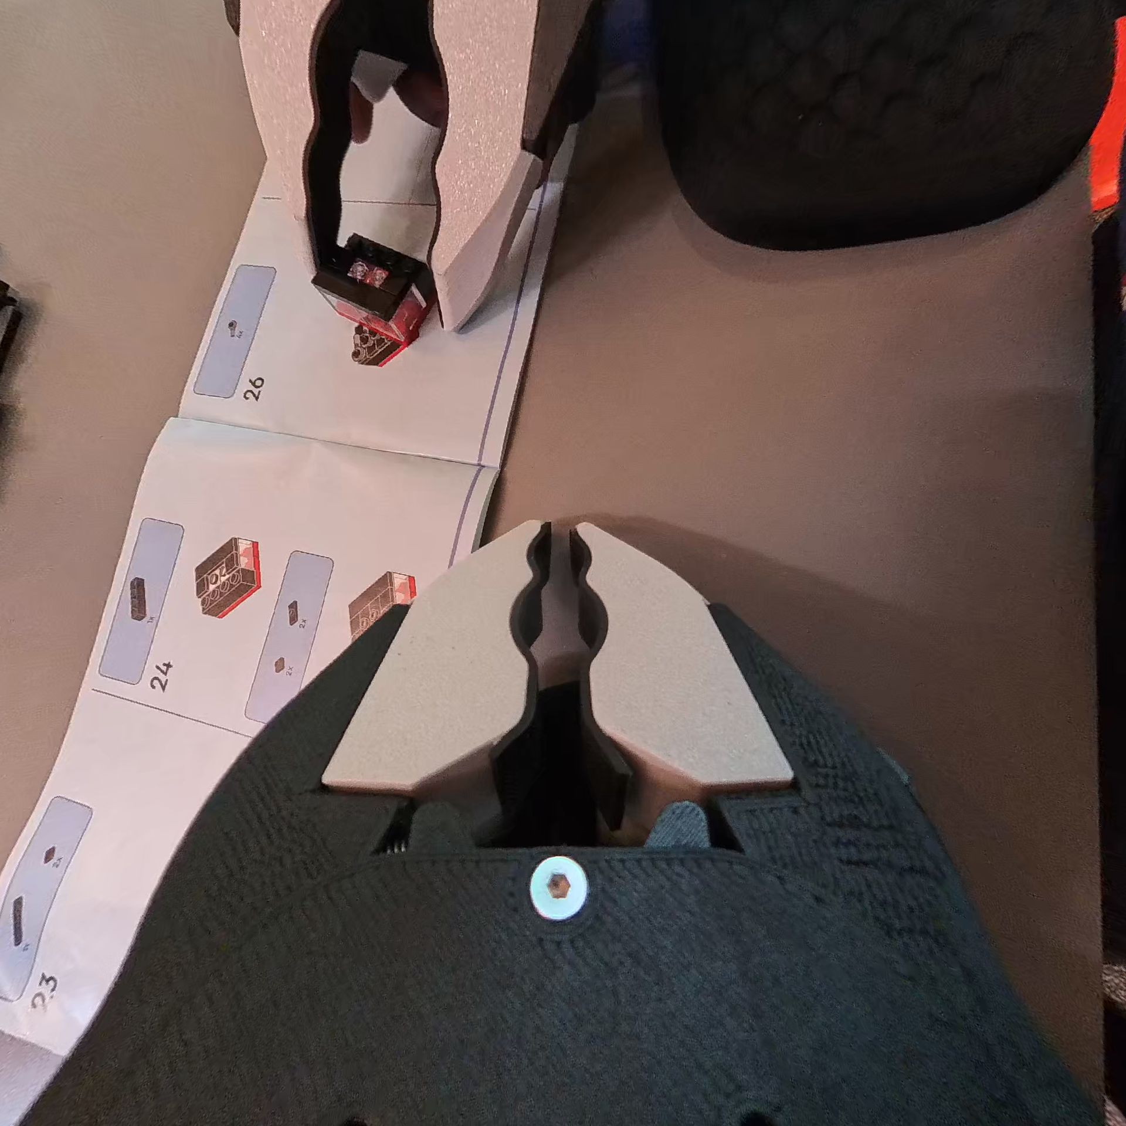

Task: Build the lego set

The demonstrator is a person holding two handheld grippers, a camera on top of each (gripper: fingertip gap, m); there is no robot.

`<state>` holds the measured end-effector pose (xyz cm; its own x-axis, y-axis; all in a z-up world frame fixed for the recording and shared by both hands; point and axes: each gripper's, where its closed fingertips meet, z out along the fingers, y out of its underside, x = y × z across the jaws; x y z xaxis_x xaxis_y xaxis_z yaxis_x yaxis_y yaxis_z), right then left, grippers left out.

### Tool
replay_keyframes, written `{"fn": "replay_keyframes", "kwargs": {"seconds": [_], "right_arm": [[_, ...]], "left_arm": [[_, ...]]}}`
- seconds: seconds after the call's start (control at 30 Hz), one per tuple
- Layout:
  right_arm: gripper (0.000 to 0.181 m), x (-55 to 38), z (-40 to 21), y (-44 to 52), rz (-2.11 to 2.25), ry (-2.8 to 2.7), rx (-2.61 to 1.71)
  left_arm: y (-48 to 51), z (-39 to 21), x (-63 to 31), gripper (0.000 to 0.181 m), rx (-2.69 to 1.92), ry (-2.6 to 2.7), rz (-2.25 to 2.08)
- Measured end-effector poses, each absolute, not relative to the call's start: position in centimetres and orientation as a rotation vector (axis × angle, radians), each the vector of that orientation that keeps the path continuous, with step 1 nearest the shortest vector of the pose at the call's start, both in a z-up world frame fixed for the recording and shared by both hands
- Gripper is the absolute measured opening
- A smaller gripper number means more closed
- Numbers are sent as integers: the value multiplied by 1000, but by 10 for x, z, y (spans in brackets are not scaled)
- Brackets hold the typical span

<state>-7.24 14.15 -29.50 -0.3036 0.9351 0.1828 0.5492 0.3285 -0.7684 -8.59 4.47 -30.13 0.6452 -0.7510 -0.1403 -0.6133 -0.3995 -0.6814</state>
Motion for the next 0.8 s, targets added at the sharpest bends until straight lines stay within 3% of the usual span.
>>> {"fn": "replay_keyframes", "kwargs": {"seconds": [0.57,0.8], "right_arm": [[44,-72,-298,141,853,-1990,-1365],[54,-71,-300,136,946,-2043,-1414]], "left_arm": [[45,-297,-86,6,-2123,1020,-275],[46,-294,-87,6,-2140,948,-373]]}}
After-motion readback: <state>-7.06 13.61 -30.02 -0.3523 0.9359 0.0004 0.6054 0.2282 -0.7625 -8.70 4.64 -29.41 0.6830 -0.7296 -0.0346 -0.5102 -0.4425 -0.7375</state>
